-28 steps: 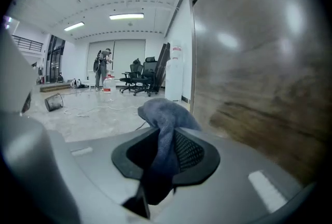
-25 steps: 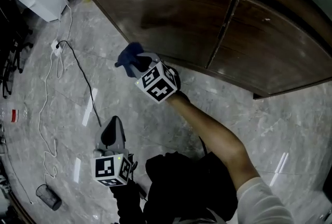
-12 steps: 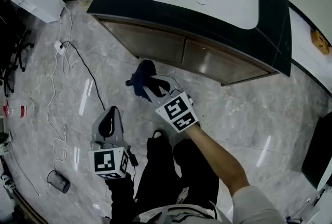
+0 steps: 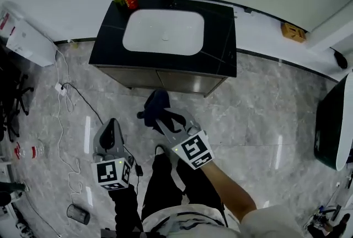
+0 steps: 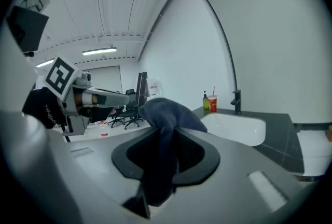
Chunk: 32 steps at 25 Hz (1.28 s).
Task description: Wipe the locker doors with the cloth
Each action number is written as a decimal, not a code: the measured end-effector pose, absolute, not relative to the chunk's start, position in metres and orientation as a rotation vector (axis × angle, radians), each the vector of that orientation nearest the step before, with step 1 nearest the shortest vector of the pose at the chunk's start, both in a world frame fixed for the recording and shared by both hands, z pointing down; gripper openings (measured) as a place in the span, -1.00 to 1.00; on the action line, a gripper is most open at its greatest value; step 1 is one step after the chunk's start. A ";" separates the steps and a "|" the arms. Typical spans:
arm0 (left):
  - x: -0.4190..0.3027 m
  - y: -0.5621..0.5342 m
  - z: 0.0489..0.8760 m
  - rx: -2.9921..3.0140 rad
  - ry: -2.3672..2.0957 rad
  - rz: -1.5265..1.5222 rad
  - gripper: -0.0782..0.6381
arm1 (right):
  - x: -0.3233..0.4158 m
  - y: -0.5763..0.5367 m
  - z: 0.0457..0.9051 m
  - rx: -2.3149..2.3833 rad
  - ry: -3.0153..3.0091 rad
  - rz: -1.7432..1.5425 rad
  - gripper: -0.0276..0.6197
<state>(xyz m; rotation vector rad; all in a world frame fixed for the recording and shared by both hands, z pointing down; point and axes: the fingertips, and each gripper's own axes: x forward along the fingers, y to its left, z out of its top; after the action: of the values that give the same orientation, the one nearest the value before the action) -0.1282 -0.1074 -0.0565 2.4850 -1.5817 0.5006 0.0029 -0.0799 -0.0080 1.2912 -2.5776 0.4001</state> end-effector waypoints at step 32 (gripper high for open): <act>-0.076 0.023 -0.229 2.884 -1.080 0.331 -0.78 | 0.072 0.091 -0.244 2.201 -2.209 0.133 -0.66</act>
<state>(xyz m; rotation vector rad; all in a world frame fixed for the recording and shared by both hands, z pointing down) -0.0764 0.0233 -0.2291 2.8844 -1.0804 0.3305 0.0721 0.0910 -0.2443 2.2007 -2.2089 0.1335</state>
